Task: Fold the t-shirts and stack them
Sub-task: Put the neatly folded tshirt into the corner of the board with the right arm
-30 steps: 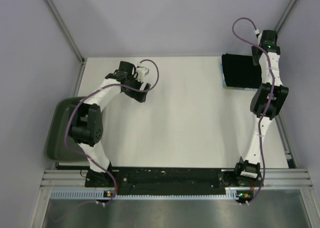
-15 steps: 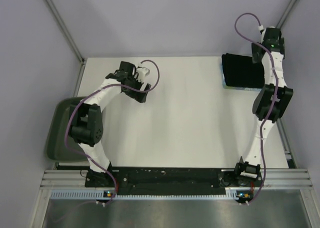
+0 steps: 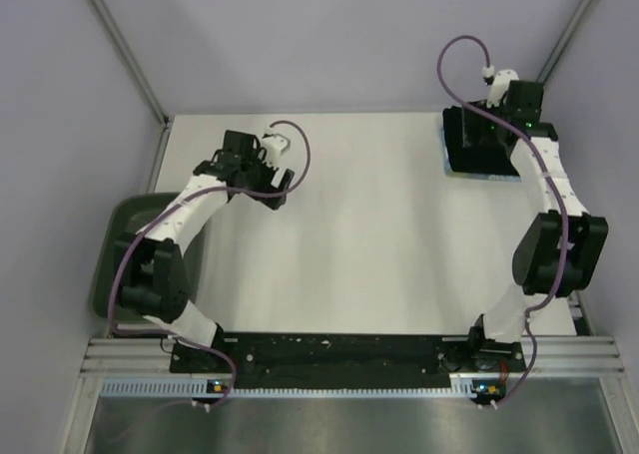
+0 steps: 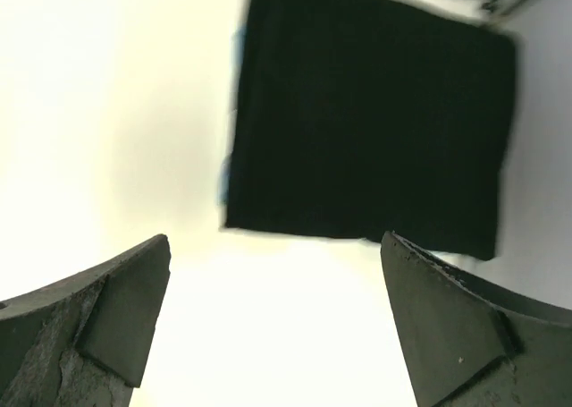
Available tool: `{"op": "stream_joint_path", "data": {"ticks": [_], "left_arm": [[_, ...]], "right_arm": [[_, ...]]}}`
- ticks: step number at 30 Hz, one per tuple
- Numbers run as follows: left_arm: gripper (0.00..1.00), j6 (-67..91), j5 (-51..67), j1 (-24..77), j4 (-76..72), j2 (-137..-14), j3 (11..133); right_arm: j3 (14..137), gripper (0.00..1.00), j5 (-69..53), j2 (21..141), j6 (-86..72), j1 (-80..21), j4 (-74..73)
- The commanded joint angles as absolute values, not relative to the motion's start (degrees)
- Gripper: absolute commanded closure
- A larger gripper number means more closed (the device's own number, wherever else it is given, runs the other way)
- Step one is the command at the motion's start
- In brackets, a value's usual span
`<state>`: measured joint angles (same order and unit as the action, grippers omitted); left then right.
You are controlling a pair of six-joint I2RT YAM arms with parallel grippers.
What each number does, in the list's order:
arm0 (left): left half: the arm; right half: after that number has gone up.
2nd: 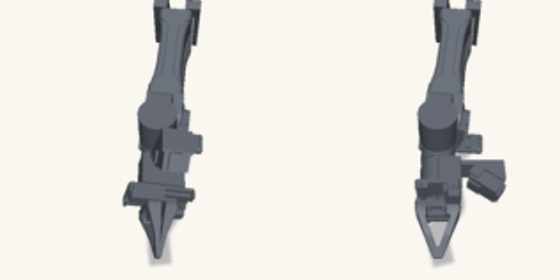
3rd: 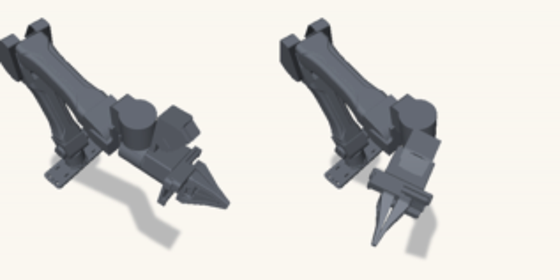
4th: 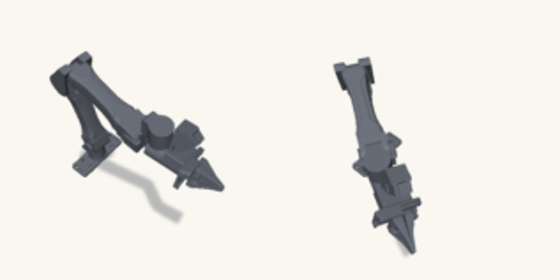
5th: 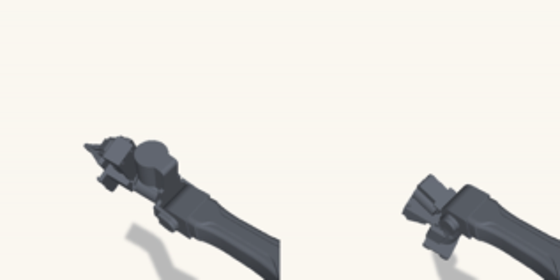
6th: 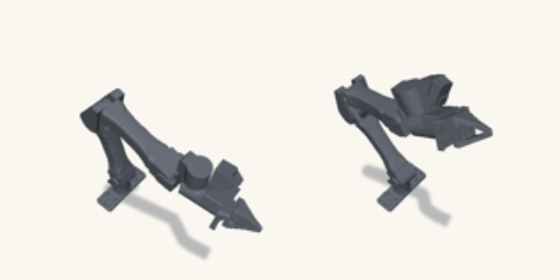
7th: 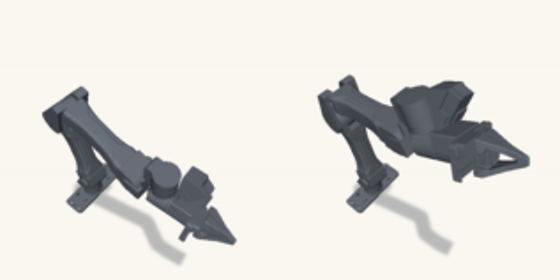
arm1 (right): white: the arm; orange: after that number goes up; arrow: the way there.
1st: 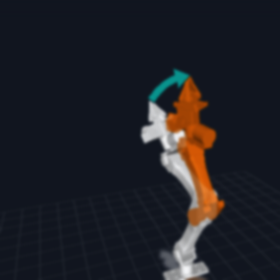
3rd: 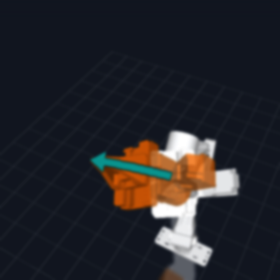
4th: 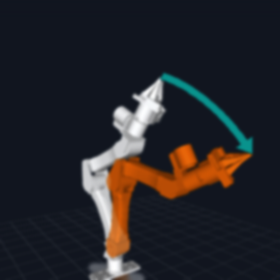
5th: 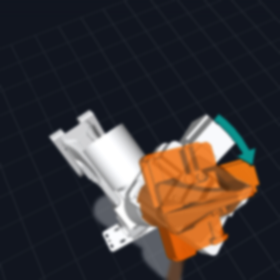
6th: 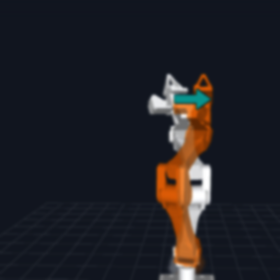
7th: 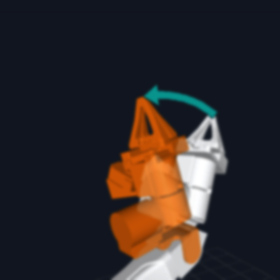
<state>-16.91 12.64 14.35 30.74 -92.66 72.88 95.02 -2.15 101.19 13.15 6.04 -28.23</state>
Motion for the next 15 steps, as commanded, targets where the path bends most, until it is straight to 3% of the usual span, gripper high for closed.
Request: {"op": "stream_joint_path", "data": {"ticks": [1,7,15], "left_arm": [[0.01,-17.23,14.23,12.40,23.22,-85.18,66.02],[0.01,-15.73,15.65,6.95,8.30,-77.27,53.37],[0.01,-10.12,17.22,0.36,-21.15,-69.70,32.37]], "right_arm": [[77.66,0.01,-10.37,88.18,6.78,3.26,-15.23],[52.77,0.01,-5.90,72.88,6.49,-3.94,4.19],[30.18,0.01,-3.52,59.61,2.20,-5.89,21.51]]}}
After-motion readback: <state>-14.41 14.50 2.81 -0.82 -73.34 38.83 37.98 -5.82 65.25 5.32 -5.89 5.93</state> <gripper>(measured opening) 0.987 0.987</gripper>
